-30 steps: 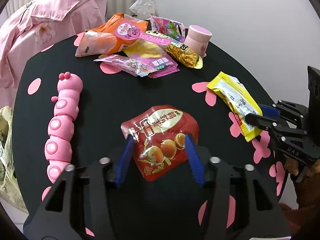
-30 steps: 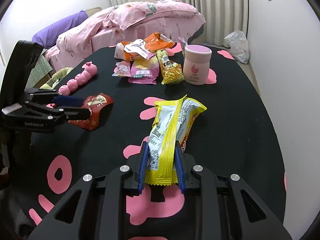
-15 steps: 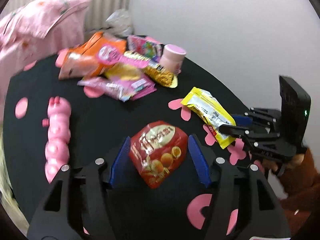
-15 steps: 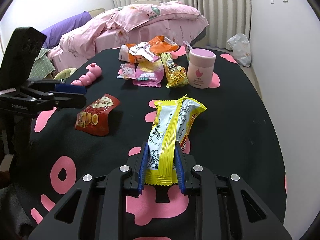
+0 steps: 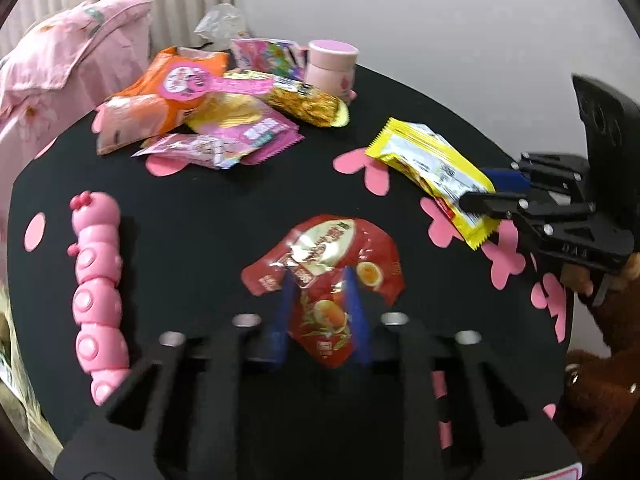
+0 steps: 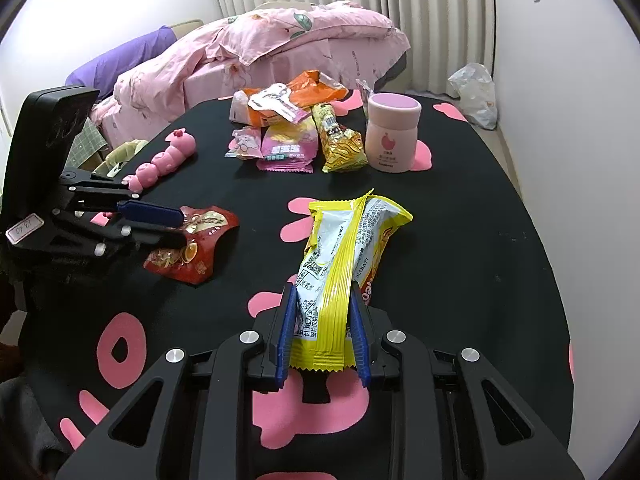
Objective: Collect trash
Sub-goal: 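Lift the red snack bag with the left tool while the right tool holds the yellow wrapper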
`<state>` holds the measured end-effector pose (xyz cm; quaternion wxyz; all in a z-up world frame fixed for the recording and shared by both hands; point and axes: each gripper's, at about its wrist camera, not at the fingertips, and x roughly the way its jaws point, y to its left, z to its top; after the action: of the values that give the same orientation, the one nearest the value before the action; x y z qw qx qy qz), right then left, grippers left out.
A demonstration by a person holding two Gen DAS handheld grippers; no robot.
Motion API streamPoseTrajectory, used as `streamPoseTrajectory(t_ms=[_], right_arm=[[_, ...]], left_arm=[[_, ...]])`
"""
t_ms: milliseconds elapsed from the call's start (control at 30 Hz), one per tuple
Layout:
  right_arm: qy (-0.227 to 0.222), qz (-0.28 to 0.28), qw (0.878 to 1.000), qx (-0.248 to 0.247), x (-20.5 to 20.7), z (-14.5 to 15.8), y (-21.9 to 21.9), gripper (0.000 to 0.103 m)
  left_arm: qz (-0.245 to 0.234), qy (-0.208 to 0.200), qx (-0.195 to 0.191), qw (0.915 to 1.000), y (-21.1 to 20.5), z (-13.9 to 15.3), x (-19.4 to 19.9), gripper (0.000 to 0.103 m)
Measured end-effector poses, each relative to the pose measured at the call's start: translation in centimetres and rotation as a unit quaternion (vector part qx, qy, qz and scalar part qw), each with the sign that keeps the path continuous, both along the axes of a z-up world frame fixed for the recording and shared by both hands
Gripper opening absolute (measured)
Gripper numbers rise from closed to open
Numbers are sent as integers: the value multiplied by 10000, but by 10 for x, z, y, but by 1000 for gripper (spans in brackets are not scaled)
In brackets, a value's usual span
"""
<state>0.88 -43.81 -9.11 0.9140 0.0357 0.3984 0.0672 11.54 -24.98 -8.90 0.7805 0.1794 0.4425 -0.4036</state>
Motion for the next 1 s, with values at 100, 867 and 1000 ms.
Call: streamPoseTrajectory(t_ms=[100, 867, 1000], right_arm=[[-31, 36, 10000, -41, 0, 2, 2, 25], [-21, -25, 10000, -87, -4, -2, -3, 25], [-43, -60, 10000, -60, -4, -1, -4, 25]], left_arm=[[50, 62, -185, 9998, 9, 4, 1, 12], [-216, -199, 148, 9995, -8, 0, -14, 36], [129, 3, -53, 9999, 2, 7, -9, 1]])
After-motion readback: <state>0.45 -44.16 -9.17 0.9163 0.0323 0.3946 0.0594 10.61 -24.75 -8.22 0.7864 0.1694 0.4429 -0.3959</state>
